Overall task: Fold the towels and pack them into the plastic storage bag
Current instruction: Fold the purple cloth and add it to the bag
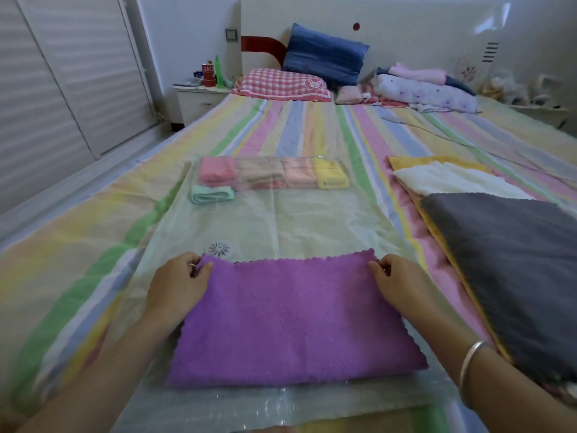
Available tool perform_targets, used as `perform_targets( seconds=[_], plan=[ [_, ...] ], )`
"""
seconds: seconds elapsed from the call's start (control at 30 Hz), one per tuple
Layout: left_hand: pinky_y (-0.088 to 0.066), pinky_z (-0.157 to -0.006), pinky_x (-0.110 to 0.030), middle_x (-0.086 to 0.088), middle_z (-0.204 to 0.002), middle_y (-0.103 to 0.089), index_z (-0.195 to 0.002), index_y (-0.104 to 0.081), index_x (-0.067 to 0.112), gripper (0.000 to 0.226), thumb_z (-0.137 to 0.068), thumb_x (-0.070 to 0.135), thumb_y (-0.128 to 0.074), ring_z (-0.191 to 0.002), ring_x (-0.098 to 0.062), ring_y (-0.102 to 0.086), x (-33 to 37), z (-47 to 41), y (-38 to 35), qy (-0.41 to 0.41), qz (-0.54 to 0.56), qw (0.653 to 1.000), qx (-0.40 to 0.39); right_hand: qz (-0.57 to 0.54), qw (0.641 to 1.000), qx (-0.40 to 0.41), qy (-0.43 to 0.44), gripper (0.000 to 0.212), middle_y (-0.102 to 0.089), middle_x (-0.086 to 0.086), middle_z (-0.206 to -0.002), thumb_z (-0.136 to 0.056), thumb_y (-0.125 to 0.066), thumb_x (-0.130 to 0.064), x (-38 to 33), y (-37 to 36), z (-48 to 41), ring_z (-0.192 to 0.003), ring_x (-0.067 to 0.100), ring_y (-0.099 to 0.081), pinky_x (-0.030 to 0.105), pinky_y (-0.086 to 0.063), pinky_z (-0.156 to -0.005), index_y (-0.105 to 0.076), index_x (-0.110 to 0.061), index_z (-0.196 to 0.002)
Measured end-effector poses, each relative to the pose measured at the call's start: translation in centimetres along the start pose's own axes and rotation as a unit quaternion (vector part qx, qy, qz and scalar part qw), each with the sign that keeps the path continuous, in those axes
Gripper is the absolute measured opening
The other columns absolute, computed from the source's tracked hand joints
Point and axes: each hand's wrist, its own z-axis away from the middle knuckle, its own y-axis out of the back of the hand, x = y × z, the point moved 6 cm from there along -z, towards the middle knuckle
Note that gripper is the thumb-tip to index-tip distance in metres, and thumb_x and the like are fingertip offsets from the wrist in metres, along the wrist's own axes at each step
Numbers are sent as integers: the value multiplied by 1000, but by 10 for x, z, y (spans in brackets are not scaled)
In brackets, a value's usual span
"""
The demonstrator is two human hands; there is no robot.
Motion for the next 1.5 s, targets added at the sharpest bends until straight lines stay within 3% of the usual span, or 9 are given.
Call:
perform_targets(
  seconds=[0.5, 0.63, 0.83, 1.03, 1.1, 1.17, 1.27, 1.4, 1.5],
  plan=[
    [-48, -82, -43, -9, -120, -58, -121, -55, 12, 35, -86, 18, -61, -104, -31, -57, 57, 24, -9, -137, -181, 973, 40, 106, 990, -38, -88, 55, -65, 6, -99, -86, -43, -68, 19, 10, 22, -93, 30, -62, 35, -45, -76, -57, -17, -102],
    [-19, -119, -35, 0, -156, -30, -147, -34, 23, 55, -97, 45, -33, -143, -17, -27, 114, 76, -44, -248, -128, 945, -172, 93, 982, -145, -73, 57, -65, 5, -85, -87, -42, -68, 19, 2, 43, -79, 24, -61, 29, -42, -65, -60, -14, -85],
    [12, -119, -42, 1, -162, 12, -153, 7, 27, 78, -81, 56, 11, -147, -14, 16, 131, 128, -101, -331, -213, 887, -240, -83, 993, -79, -30, 43, -51, 0, -58, -92, -56, -42, 17, 24, 60, -56, 17, -49, 31, -31, -51, -47, -13, -61],
    [-32, -113, -47, -10, -140, -54, -137, -54, 19, 65, -88, 53, -29, -132, -24, -49, 188, 154, -142, -318, -154, 918, -177, -152, 988, 12, 9, 16, -57, -6, -70, -91, -62, -28, 18, 90, 50, -71, 18, -56, 31, -38, -62, -59, -18, -78],
    [-27, -115, -44, -7, -144, -50, -139, -50, 18, 67, -86, 52, -27, -136, -20, -44, 209, 162, -146, -320, -70, 927, -185, -217, 976, -8, -3, 11, -65, -5, -83, -92, -61, -24, 10, 99, 48, -77, 13, -60, 27, -44, -65, -66, -17, -99],
    [-19, -119, -33, -3, -149, -43, -143, -44, 18, 60, -91, 43, -27, -139, -15, -35, 219, 156, -142, -254, 133, 928, -240, -255, 966, -30, -12, 25, -69, 0, -97, -92, -62, -25, -2, 99, 47, -83, 15, -64, 28, -51, -71, -65, -14, -114],
    [-43, -101, -27, -6, -124, -61, -114, -60, 21, 28, -99, 7, -41, -115, -15, -56, 203, 131, -123, -52, 411, 878, -238, -282, 958, -48, 11, 33, -71, 3, -91, -89, -65, -27, -36, 86, 53, -77, 10, -66, 31, -55, -76, -64, -16, -120],
    [-55, -53, -23, -8, -91, -67, -107, -60, 9, 28, -103, 8, -33, -72, -18, -64, 148, 107, -94, 175, 485, 824, -233, -225, 965, -101, 87, 34, -54, -10, -62, -89, -65, -26, -82, 41, 71, -47, -1, -50, 18, -39, -55, -59, -23, -122],
    [-56, -50, -26, -5, -81, -70, -111, -60, 7, 30, -103, 19, -33, -58, -16, -66, 110, 100, -67, 240, 458, 820, -246, -219, 959, -155, 90, 43, -54, -8, -63, -91, -63, -26, -99, 0, 85, -52, 3, -49, 15, -40, -53, -53, -17, -132]
  ],
)
